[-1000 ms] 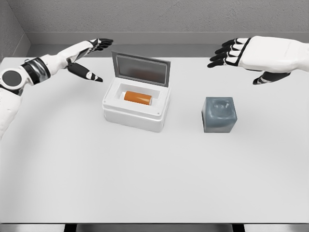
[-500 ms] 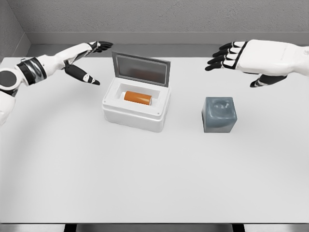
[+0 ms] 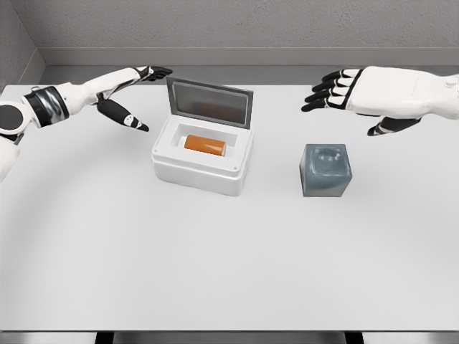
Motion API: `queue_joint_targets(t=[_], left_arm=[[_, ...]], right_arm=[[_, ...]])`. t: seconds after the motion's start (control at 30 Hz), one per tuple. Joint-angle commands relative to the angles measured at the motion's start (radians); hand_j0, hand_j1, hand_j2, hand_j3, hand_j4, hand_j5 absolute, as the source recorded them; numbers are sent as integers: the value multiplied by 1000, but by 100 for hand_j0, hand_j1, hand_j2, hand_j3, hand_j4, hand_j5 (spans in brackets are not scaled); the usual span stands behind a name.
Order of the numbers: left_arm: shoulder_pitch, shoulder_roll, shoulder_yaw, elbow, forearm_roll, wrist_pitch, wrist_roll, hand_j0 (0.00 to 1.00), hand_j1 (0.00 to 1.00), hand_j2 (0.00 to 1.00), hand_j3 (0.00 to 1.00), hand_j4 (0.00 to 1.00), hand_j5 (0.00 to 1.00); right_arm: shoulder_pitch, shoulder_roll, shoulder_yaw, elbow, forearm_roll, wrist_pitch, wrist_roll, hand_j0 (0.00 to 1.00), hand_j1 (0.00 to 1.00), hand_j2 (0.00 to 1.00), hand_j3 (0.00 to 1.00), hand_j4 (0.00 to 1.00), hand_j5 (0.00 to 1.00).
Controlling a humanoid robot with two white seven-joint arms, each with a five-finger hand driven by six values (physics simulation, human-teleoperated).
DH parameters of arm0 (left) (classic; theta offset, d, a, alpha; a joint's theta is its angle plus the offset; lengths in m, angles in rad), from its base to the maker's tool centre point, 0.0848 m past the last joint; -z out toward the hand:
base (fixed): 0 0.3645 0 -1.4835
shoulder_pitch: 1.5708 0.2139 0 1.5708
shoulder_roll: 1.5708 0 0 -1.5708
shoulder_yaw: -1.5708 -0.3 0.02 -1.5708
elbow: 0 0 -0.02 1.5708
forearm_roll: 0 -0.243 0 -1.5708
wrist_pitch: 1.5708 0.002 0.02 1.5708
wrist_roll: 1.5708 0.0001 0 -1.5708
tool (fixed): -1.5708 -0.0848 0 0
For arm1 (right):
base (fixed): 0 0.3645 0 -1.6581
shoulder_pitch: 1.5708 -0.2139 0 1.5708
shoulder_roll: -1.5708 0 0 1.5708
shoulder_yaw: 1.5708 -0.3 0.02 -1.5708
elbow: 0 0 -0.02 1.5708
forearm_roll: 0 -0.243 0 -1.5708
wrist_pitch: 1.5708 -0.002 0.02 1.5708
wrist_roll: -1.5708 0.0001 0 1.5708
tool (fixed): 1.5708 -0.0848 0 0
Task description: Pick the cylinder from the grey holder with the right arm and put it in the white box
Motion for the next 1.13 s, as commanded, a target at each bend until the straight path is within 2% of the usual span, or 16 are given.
queue_joint_targets(t=[0.0, 0.4, 0.57, 0.7, 0.77, 0.83, 0.87, 0.93, 1.1], left_arm=[[0, 9, -4, -17, 9, 2, 0, 100, 100, 100, 100, 100, 100], [28, 46, -4, -77, 15, 2, 0, 100, 100, 100, 100, 100, 100], [41, 69, -4, -109, 42, 2, 0, 100, 100, 100, 100, 100, 100], [44, 81, 1, -93, 57, 2, 0, 100, 100, 100, 100, 100, 100], [46, 100, 7, -65, 86, 0, 0, 100, 100, 100, 100, 100, 100], [77, 150, 12, -56, 146, 0, 0, 100, 100, 100, 100, 100, 100], [78, 158, 12, -16, 167, -1, 0, 100, 100, 100, 100, 100, 100], [78, 164, 13, 6, 190, -1, 0, 100, 100, 100, 100, 100, 100], [78, 167, 15, 26, 201, -1, 0, 100, 100, 100, 100, 100, 100]], right_arm=[[0, -1, -1, 0, -5, 3, -1, 100, 100, 100, 100, 100, 100], [5, 2, -1, 0, -5, 3, 1, 100, 100, 100, 100, 100, 100], [5, 2, 1, 0, -5, 3, -1, 100, 100, 100, 100, 100, 100], [5, 10, 2, 0, -5, 3, 1, 100, 100, 100, 100, 100, 100], [5, 10, 2, 0, -5, 3, 1, 100, 100, 100, 100, 100, 100], [5, 8, 4, 0, -5, 3, 1, 100, 100, 100, 100, 100, 100], [5, 8, 4, 0, -5, 3, 1, 100, 100, 100, 100, 100, 100], [5, 8, 4, 0, -5, 3, -1, 100, 100, 100, 100, 100, 100], [12, 8, 2, 0, -5, 3, 1, 100, 100, 100, 100, 100, 100]])
